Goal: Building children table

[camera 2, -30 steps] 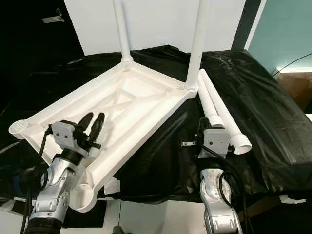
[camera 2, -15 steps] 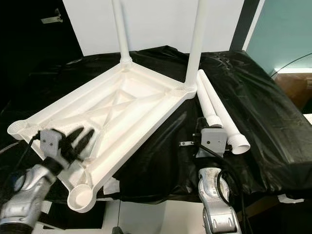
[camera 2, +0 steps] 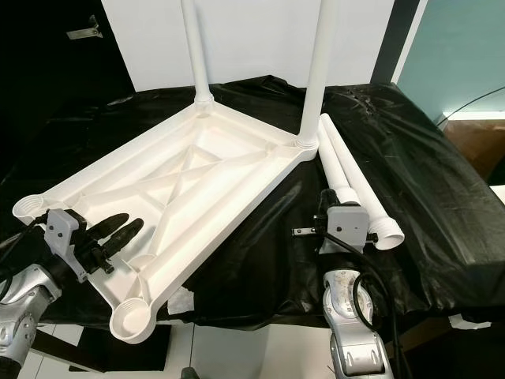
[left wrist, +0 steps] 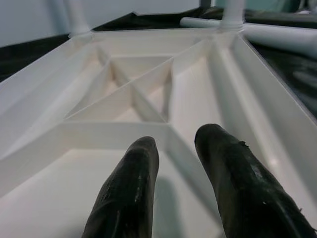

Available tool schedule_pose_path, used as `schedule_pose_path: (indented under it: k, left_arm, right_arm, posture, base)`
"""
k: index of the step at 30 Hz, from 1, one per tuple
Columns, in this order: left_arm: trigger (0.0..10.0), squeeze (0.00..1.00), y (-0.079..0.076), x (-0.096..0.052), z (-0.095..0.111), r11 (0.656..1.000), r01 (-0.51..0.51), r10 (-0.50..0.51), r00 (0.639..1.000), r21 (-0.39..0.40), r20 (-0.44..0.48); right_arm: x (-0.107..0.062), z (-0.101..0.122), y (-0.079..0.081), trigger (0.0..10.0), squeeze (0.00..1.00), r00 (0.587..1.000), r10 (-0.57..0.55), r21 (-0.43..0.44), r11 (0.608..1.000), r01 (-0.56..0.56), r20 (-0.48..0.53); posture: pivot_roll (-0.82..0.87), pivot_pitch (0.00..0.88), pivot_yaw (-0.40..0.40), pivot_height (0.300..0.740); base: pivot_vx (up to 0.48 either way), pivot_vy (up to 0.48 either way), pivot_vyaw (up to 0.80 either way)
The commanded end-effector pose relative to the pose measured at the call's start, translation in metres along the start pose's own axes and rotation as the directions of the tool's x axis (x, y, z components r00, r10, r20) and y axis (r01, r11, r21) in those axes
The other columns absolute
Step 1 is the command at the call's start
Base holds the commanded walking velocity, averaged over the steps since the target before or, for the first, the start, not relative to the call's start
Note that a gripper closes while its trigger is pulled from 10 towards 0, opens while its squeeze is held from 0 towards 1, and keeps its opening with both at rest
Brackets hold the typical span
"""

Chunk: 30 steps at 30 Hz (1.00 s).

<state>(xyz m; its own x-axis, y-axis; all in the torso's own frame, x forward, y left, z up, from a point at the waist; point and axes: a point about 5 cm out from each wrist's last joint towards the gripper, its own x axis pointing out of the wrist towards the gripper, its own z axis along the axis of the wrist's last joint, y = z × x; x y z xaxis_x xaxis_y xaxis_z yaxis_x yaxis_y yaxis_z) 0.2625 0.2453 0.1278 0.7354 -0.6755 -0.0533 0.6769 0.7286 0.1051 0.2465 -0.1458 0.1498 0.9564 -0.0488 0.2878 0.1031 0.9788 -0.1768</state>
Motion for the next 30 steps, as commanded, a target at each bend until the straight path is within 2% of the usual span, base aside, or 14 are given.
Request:
schedule_pose_path:
  k: [1, 3, 8, 9, 13, 17, 19, 21, 25, 26, 27, 28, 30]
  left_arm:
    - [10.0, 0.0, 0.005, -0.009, -0.002, 0.997, 0.064, -0.063, 0.997, 0.03, -0.051]
    - [10.0, 0.0, 0.014, -0.021, -0.004, 0.996, 0.068, -0.062, 0.992, 0.05, -0.112]
    - [10.0, 0.0, 0.022, -0.035, -0.003, 0.995, 0.09, -0.082, 0.982, 0.041, -0.172]
    - [10.0, 0.0, 0.028, -0.045, 0.002, 0.994, 0.102, -0.095, 0.974, 0.027, -0.203]
    - [10.0, 0.0, 0.034, -0.052, 0.007, 0.994, 0.102, -0.093, 0.972, 0.027, -0.218]
    - [10.0, 0.0, 0.046, -0.065, 0.012, 0.996, 0.081, -0.068, 0.967, 0.041, -0.244]
    - [10.0, 0.0, 0.048, -0.068, 0.012, 0.996, 0.078, -0.065, 0.965, 0.042, -0.255]
    - [10.0, 0.0, 0.052, -0.084, 0.01, 0.996, 0.085, -0.071, 0.944, 0.031, -0.324]
    - [10.0, 0.0, 0.052, -0.093, 0.01, 0.995, 0.097, -0.085, 0.926, 0.013, -0.367]
    - [10.0, 0.88, 0.05, -0.094, 0.01, 0.993, 0.119, -0.114, 0.92, -0.009, -0.375]
    - [10.0, 0.88, 0.05, -0.094, 0.01, 0.993, 0.119, -0.114, 0.92, -0.009, -0.375]
    - [10.0, 1.0, 0.048, -0.094, 0.01, 0.99, 0.141, -0.139, 0.913, -0.024, -0.383]
    - [10.0, 1.0, 0.045, -0.093, 0.008, 0.985, 0.169, -0.163, 0.899, -0.02, -0.406]
  right_arm:
    - [0.0, -0.002, 0.001, 10.0, 0.0, 1.0, 0.006, 0.008, 1.0, -0.005, -0.006]
    - [0.001, -0.002, 0.001, 10.0, 0.0, 1.0, 0.006, 0.009, 1.0, -0.006, -0.007]
    - [0.001, -0.002, 0.001, 10.0, 0.0, 1.0, 0.008, 0.009, 1.0, -0.008, -0.008]
    - [0.001, -0.003, 0.002, 10.0, 0.0, 1.0, 0.009, 0.01, 1.0, -0.009, -0.009]
    - [0.002, -0.003, 0.002, 10.0, 0.0, 1.0, 0.01, 0.011, 1.0, -0.01, -0.009]
    - [0.001, -0.004, 0.004, 10.0, 0.0, 1.0, 0.01, 0.015, 1.0, -0.01, -0.011]
    - [0.001, -0.004, 0.004, 10.0, 0.0, 1.0, 0.01, 0.015, 1.0, -0.009, -0.011]
    - [0.001, -0.004, 0.003, 10.0, 0.0, 1.0, 0.007, 0.015, 1.0, -0.006, -0.014]
    - [0.001, -0.005, 0.003, 10.0, 0.0, 1.0, 0.005, 0.014, 1.0, -0.005, -0.015]
    - [0.001, -0.005, 0.004, 10.0, 0.0, 1.0, 0.007, 0.015, 1.0, -0.007, -0.015]
    - [0.001, -0.005, 0.004, 10.0, 0.0, 1.0, 0.007, 0.015, 1.0, -0.007, -0.015]
    - [0.002, -0.005, 0.004, 10.0, 0.0, 1.0, 0.008, 0.015, 1.0, -0.008, -0.014]
    - [0.002, -0.005, 0.004, 10.0, 0.0, 1.0, 0.01, 0.016, 1.0, -0.01, -0.013]
  posture:
    - [-0.06, 0.028, 0.013, 0.74]
    - [-0.06, 0.027, 0.012, 0.74]
    - [-0.05, 0.026, 0.012, 0.74]
    - [-0.05, 0.025, 0.012, 0.74]
    - [-0.05, 0.026, 0.013, 0.74]
    - [-0.05, 0.027, 0.017, 0.74]
    - [-0.05, 0.027, 0.018, 0.74]
    - [-0.05, 0.027, 0.017, 0.74]
    - [-0.05, 0.027, 0.016, 0.74]
    - [-0.04, 0.027, 0.016, 0.74]
    - [-0.04, 0.027, 0.016, 0.74]
    - [-0.04, 0.027, 0.015, 0.74]
    - [-0.04, 0.025, 0.013, 0.74]
  base:
    - [0.0, 0.0, 0.0]
    - [0.0, 0.0, 0.0]
    - [0.0, 0.0, 0.0]
    - [0.0, 0.0, 0.0]
    - [0.0, 0.0, 0.0]
    - [0.0, 0.0, 0.0]
    - [0.0, 0.0, 0.0]
    - [0.0, 0.0, 0.0]
    - [0.0, 0.0, 0.0]
    - [0.0, 0.0, 0.0]
    - [0.0, 0.0, 0.0]
    - [0.0, 0.0, 0.0]
    - [0.0, 0.0, 0.0]
